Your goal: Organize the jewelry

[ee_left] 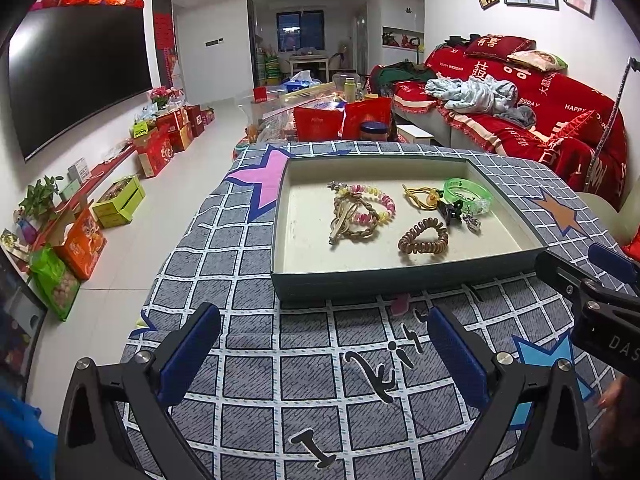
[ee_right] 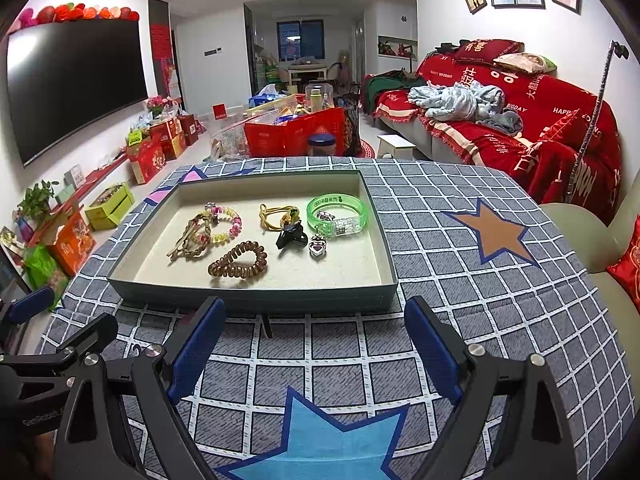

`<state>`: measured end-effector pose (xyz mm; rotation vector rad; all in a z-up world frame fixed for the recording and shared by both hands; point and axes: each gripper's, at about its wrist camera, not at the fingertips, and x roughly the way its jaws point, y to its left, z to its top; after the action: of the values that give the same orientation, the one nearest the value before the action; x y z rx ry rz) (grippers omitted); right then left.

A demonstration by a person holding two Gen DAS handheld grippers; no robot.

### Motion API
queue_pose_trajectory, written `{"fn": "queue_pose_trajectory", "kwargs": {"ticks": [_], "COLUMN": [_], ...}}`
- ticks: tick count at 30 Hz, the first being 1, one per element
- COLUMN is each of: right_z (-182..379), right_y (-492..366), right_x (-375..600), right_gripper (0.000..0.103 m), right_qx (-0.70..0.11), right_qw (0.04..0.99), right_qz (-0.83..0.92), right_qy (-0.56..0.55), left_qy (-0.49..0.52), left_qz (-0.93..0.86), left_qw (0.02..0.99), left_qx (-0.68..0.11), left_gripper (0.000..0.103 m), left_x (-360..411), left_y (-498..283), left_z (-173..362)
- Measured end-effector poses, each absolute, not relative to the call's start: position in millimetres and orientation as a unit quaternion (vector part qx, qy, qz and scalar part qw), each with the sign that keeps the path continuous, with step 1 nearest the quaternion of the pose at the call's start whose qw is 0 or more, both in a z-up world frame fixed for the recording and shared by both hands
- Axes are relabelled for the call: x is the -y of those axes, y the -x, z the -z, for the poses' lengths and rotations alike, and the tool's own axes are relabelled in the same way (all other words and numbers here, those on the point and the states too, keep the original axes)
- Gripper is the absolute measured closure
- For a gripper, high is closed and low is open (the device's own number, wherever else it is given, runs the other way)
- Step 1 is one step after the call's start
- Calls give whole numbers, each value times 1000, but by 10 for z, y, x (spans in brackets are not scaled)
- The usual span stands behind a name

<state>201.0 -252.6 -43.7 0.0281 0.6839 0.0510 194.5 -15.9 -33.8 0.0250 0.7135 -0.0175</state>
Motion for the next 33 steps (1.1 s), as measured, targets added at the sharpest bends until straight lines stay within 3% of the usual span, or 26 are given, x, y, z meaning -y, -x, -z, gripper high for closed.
{"fn": "queue_pose_trajectory", "kwargs": {"ticks": [33], "right_z": [448], "right_y": [-2012], "right_x": [2526], "right_gripper": [10], "right_qx": [-335], "right_qw": [942], "right_qz": [-25], "right_qy": [-15], "left_qy": [-11], "left_qz": [4], "left_qw": [935], "left_qx": [-353], "left_gripper": [0], "left_x": [131], "left_y": [-1955], "left_z": [350]}}
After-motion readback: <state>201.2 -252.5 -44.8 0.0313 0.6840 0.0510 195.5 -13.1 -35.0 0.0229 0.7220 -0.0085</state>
